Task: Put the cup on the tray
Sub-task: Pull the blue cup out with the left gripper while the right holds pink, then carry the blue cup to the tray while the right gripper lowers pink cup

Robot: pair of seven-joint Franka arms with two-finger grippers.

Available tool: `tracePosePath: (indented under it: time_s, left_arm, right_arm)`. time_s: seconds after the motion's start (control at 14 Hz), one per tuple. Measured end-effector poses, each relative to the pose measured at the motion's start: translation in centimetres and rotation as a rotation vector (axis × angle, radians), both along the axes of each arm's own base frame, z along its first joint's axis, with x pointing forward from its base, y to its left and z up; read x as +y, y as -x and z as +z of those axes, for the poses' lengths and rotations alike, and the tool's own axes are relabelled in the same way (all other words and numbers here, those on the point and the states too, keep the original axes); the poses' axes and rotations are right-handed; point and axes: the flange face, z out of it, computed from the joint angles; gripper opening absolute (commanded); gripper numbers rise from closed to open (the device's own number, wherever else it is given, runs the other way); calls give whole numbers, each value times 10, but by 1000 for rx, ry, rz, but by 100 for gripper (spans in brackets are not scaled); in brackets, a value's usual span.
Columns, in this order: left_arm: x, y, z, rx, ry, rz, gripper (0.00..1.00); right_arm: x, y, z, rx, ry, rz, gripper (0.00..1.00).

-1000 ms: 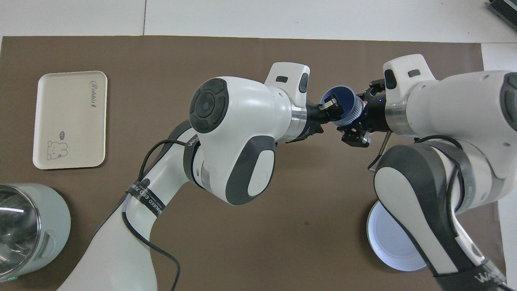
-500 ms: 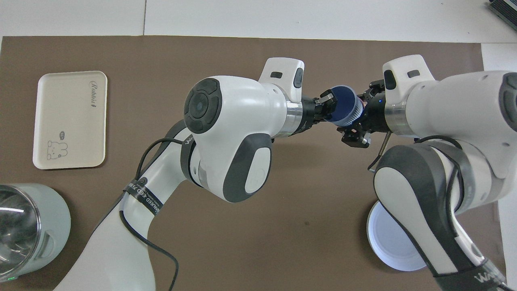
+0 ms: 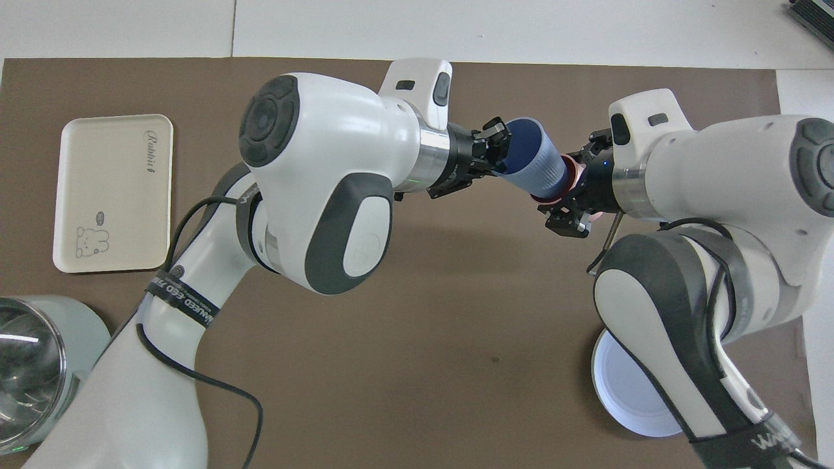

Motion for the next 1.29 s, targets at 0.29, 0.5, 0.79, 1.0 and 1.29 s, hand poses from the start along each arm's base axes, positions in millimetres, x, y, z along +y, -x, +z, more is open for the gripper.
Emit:
tracePosePath:
  time_s: [0.29, 0.5, 0.79, 1.0, 1.29]
  left_arm:
    - [160, -76, -14, 1, -220, 128, 0]
    - [269, -105, -5, -78, -356, 168, 0]
    - [426, -121, -6, -183, -512, 83, 0]
    - [558, -100, -32, -229, -602, -9, 0]
    - [616, -65, -86, -227, -646, -14, 0]
  right_arm:
    - [-11, 0, 8, -11, -3, -17, 0]
    - [-54, -13, 12, -46, -51, -120, 0]
    - [-127, -35, -26, -105, -416, -259, 0]
    - [-170, -51, -92, -187, -637, -307, 0]
    - [-190, -55, -143, -257, -723, -331, 0]
